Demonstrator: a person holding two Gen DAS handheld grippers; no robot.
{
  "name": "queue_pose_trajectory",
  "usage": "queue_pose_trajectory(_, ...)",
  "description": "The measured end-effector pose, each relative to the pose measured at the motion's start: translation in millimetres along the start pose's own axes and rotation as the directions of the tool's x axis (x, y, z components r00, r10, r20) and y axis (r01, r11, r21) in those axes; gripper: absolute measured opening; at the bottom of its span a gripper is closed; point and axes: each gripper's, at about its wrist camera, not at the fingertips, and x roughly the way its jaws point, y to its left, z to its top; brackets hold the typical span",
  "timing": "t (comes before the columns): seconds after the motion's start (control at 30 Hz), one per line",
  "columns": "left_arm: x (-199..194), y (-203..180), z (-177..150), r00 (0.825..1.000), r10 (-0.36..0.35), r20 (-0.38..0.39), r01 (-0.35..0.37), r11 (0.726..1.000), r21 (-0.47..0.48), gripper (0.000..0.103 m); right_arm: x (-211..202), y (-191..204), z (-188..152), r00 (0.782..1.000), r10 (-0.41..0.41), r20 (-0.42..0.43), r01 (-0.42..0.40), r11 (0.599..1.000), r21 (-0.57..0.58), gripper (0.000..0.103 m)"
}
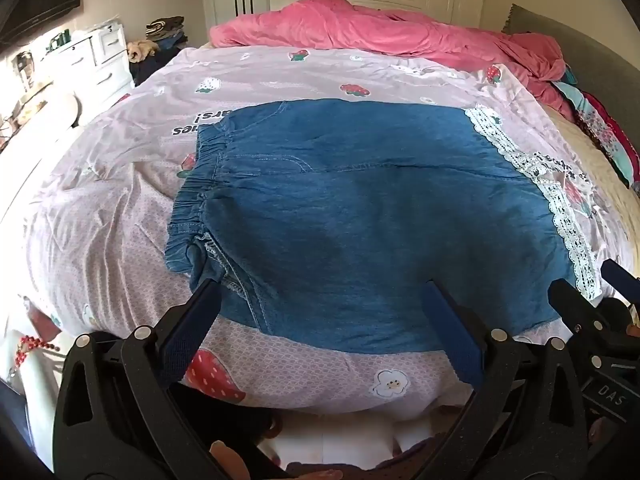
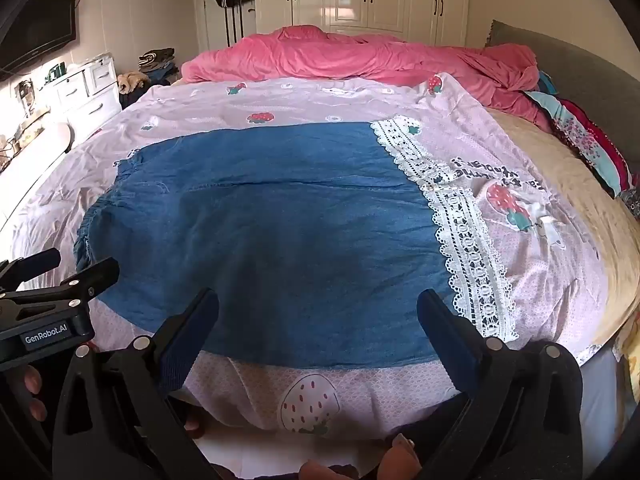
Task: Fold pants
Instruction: 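Position both grippers over the waistband edge of the blue denim pants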
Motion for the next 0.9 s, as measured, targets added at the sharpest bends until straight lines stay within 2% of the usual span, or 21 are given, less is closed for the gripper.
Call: queue_pose_trajectory(0.9, 0.7, 0.3, -2.2, 1.000, 0.010, -0.012, -0.010, 1.000, 0.006, 0.094, 1.5, -0.1, 0.3, 1.000, -0.003, 0.008, 0.003, 1.000, -0.007, 0.099)
